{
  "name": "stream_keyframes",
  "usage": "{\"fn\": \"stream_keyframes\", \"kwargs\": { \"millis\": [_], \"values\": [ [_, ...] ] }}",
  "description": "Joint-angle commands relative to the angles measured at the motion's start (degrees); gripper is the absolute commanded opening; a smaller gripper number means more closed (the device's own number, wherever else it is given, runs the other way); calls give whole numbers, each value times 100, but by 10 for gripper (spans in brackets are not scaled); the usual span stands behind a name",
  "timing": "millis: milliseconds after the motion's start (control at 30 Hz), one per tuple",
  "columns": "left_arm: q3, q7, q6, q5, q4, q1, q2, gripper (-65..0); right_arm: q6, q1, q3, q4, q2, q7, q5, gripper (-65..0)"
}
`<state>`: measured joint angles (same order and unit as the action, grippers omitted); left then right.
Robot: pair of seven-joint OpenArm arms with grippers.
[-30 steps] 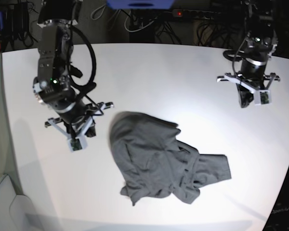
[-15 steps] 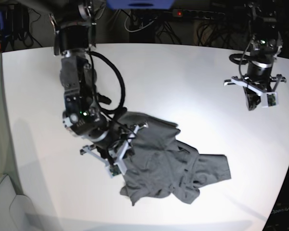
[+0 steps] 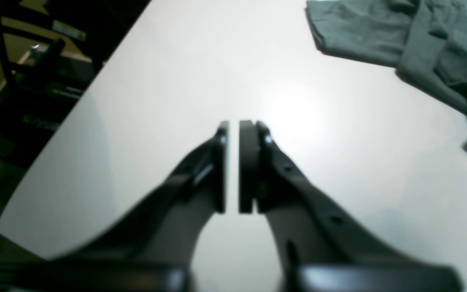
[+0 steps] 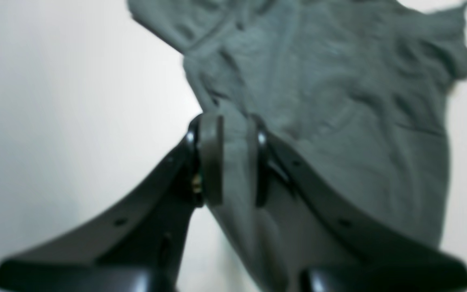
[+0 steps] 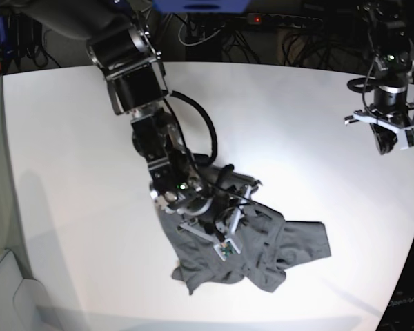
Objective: Layout the t-shirt on the table in an organized manner, then fold the t-shirt properly
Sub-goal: 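Lower the right gripper onto the shirt and pinch a fold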
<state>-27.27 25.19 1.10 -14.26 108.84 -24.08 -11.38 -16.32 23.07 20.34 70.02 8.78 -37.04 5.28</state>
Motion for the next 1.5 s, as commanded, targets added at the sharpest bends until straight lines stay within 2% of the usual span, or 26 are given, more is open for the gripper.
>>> {"fn": "stream_keyframes", "kwargs": {
  "millis": [0, 100, 167, 333, 433, 633, 800, 900, 1033, 1200, 1467],
  "values": [
    [-29, -132, -36, -2, 66, 21, -54, -543, 185, 247, -16, -79, 22, 218, 4, -521],
    [-29, -132, -36, -2, 83, 12, -10, -397, 520, 440, -7, -606, 22, 605, 39, -521],
    [-29, -132, -36, -2, 110, 12, -10, -355, 581, 555, -7, -896, 22, 877, 39, -520],
    [-29, -132, -36, -2, 119, 12, -45, -380, 607, 941, -16, -1679, 22, 1273, 57, -520],
    [-38, -132, -36, -2, 136, 3, -36, -383, 607, 1091, -16, -1925, 22, 1431, 329, -515],
    [-38, -132, -36, 24, 136, -14, -18, -383, 607, 1135, 28, -1934, 22, 1721, 866, -373],
    [-38, -132, -36, 6, 136, -164, -36, -383, 599, 1108, 1144, -1943, 22, 2082, 971, -309],
    [-47, -132, -36, 6, 136, -164, -18, -383, 607, 1091, 1566, -1969, 22, 2468, 962, -305],
    [-249, -132, -36, -2, 162, -261, -1, -383, 607, 1170, 1584, -2444, 22, 2715, 971, -307],
    [-390, -132, -36, -2, 224, -243, 70, -383, 616, 1372, 1593, -3226, 22, 3392, 971, -308],
    [-399, -132, -36, -2, 250, -243, 70, -383, 616, 1398, 1601, -3446, 22, 3532, 945, -309]
  ]
}}
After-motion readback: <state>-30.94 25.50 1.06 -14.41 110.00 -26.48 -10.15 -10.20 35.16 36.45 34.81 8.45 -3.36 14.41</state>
